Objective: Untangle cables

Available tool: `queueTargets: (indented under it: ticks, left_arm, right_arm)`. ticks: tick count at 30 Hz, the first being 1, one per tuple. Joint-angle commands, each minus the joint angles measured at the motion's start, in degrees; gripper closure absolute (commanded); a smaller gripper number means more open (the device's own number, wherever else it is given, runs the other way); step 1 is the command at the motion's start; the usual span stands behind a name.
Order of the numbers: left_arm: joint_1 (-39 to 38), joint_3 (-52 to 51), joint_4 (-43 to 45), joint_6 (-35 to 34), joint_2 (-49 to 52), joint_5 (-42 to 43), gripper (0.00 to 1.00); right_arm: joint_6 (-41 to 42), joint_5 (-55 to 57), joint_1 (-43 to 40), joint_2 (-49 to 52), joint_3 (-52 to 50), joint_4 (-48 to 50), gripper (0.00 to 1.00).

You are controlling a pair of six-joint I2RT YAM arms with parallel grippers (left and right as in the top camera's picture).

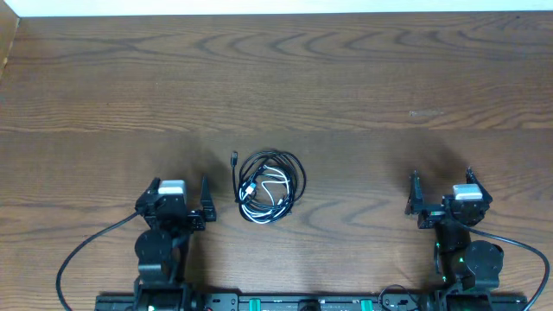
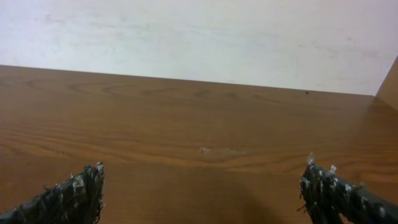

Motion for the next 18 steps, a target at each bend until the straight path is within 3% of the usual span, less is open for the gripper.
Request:
queueTargets:
  ticks: [1,18]
  left_arm:
    - [0.24,4.24,0.11,-0.74,5.29,-1.16,0.02]
    - [0.24,14.97,-1.77,-2.23,28.39,-1.11,0.02]
  right_arm:
    - [-0.50,0.24,1.16,-0.37,-0.04,-0.28,0.01]
    - [-0.50,0.24,1.16,-0.37,-0.04,-0.28,0.01]
